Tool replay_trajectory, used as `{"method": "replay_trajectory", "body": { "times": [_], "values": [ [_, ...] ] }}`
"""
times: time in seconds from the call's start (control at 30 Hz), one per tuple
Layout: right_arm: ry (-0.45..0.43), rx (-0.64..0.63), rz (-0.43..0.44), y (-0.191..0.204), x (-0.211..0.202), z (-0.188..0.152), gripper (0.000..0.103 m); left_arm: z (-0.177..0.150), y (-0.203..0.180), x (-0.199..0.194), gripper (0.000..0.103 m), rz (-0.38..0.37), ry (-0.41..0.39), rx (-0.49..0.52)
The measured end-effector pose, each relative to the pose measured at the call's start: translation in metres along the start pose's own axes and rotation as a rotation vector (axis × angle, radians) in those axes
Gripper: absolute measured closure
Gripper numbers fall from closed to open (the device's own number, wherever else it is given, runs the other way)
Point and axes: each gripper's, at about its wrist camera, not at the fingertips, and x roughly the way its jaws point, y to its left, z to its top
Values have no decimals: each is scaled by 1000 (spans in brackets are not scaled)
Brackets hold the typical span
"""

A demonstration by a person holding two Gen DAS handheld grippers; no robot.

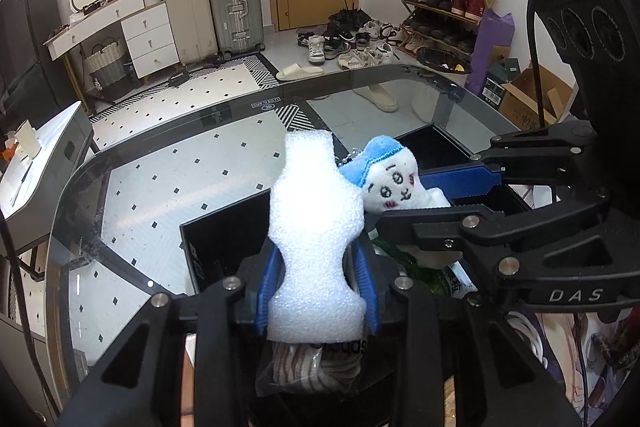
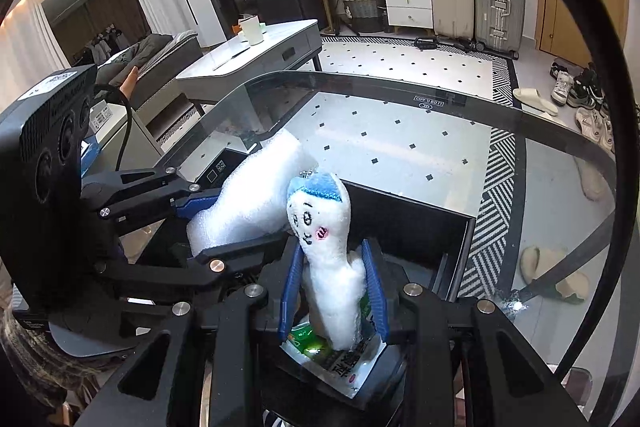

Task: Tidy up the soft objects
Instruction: 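Open the left gripper dropping the foam in the box while the right gripper releases the toy, then move both grippers back from the box over the remaining items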

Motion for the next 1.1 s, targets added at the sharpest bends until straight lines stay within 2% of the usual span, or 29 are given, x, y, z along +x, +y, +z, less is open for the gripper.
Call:
{"method": "replay_trajectory", "body": {
  "times": [0.2, 0.27, 0.3, 0.43, 0.53, 0.57, 0.63, 0.7, 0.83, 0.97, 1.1],
  "values": [
    [1, 5, 4, 0, 0, 0, 72, 2, 2, -1, 68, -14, 4, -5],
    [-3, 11, 9, 0, -1, -3, 72, 2, 4, -2, 64, -10, 2, -4],
    [-5, 15, 10, -1, -2, -3, 72, 2, 4, -3, 62, -5, -1, -4],
    [-19, 25, 2, -2, -9, -6, 72, 1, 7, -10, 41, 1, -17, -21],
    [-21, 24, -4, 0, -15, -9, 70, 0, 9, -15, 37, -11, -26, -33],
    [-24, 24, -7, 0, -17, -9, 69, -1, 8, -16, 32, -4, -27, -29],
    [-32, 27, -7, 0, -22, -12, 65, -2, 6, -21, 23, 2, -38, -23],
    [-42, 32, -8, 0, -28, -15, 55, -4, 5, -25, 23, 3, -47, -19],
    [-48, 38, -18, 1, -36, -19, 49, -8, 5, -32, 15, 9, -59, -28],
    [-59, 46, -10, 0, -44, -23, 33, -12, 6, -40, 7, 17, -70, -34],
    [-75, 54, -1, 3, -54, -29, 21, -17, 8, -48, 5, 23, -72, -42]
  ]
}}
